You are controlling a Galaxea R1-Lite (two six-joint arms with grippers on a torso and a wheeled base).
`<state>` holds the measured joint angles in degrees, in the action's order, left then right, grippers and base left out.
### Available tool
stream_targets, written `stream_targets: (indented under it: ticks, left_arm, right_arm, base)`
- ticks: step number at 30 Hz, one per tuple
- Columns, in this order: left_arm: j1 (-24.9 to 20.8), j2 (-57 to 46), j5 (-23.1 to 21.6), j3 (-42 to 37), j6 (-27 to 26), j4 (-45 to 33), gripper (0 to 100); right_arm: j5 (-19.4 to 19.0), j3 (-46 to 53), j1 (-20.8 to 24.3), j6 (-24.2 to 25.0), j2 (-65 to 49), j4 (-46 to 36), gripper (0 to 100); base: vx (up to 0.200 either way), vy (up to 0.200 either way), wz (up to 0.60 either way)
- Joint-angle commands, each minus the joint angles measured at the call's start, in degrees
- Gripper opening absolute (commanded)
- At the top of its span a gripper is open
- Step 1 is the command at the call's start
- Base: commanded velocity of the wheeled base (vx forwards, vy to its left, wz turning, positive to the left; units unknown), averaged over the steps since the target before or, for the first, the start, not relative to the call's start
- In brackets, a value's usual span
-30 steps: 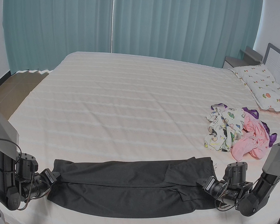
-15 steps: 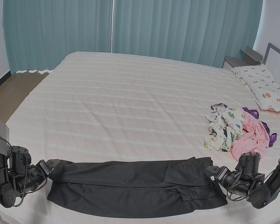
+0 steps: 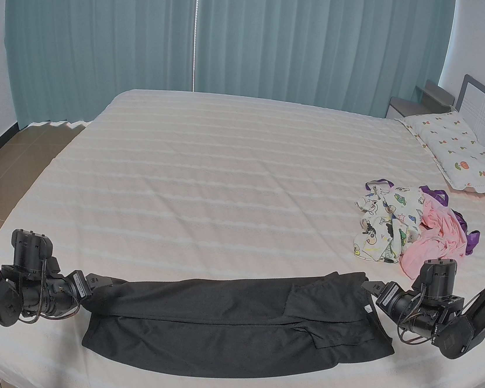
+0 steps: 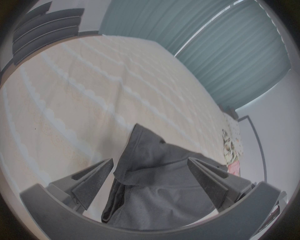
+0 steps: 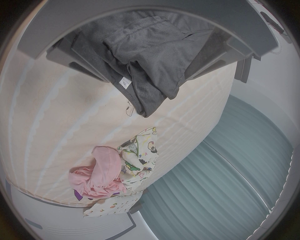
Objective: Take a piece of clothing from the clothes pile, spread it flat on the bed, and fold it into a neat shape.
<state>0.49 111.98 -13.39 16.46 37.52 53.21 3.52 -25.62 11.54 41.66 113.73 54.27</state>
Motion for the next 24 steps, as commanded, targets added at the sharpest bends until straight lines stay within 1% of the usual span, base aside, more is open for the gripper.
stream_targets:
  ticks: [1,6,10,12,13,16,19,24]
  left_arm:
    - [2.15,-1.86,-5.42,12.99,-10.72,-17.09,100]
    - [1.53,2.45,-5.77,12.81,-11.86,-16.91,100]
    - [0.65,3.24,-6.04,12.2,-12.56,-16.39,100]
    - [0.39,3.77,-6.04,11.4,-14.41,-16.3,100]
    - [0.39,3.77,-6.04,11.4,-14.41,-16.3,100]
    - [0.39,5.53,-5.95,10.61,-18.1,-16.12,100]
    - [0.39,6.76,-5.25,10.7,-18.45,-16.12,100]
    - [0.3,7.2,-5.42,10.7,-18.45,-16.12,100]
  right_arm:
    - [-0.1,-0.22,0.32,-0.08,2.2,0.4,100]
    - [-0.1,-0.92,0.41,-0.08,3.08,0.4,100]
    - [-0.1,-1.18,0.41,-0.08,3.17,0.4,100]
    - [-0.1,-1.18,0.5,-0.08,3.08,0.4,100]
    - [-0.1,-1.18,0.5,-0.08,3.08,0.4,100]
    - [-0.1,-1.18,0.5,0.0,2.99,0.4,100]
    - [-0.1,-1.18,0.76,0.0,2.82,0.48,100]
    - [-0.1,-1.18,0.94,0.0,2.99,0.48,100]
  base:
    - [0.0,0.0,0.0]
    - [0.0,0.0,0.0]
    - [0.0,0.0,0.0]
    - [0.0,0.0,0.0]
    - [0.0,0.0,0.0]
    - [0.0,0.0,0.0]
    - [0.0,0.0,0.0]
    - [0.0,0.0,0.0]
